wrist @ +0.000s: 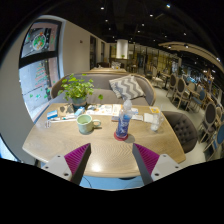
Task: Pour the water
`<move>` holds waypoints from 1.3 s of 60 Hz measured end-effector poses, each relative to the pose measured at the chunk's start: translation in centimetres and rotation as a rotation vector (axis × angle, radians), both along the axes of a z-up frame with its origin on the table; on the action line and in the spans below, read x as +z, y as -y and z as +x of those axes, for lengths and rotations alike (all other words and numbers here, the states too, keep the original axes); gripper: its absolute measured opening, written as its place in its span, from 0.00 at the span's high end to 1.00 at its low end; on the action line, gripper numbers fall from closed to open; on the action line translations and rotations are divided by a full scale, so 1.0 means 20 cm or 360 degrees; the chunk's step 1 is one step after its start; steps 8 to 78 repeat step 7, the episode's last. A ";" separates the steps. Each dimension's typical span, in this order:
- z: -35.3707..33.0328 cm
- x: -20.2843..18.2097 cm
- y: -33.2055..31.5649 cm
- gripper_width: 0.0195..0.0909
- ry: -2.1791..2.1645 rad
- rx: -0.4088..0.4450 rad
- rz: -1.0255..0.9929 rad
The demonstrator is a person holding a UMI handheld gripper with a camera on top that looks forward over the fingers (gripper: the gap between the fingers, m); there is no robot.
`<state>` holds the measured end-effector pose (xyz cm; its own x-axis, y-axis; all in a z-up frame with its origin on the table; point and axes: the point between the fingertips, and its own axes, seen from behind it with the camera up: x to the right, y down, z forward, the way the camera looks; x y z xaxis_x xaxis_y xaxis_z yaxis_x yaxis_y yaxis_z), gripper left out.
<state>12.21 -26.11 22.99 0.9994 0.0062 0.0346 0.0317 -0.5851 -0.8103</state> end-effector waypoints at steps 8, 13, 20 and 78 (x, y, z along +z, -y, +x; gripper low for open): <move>0.03 0.01 0.04 0.08 0.0048 -0.0007 0.0000; 0.03 0.01 0.04 0.08 0.0048 -0.0007 0.0000; 0.03 0.01 0.04 0.08 0.0048 -0.0007 0.0000; 0.03 0.01 0.04 0.08 0.0048 -0.0007 0.0000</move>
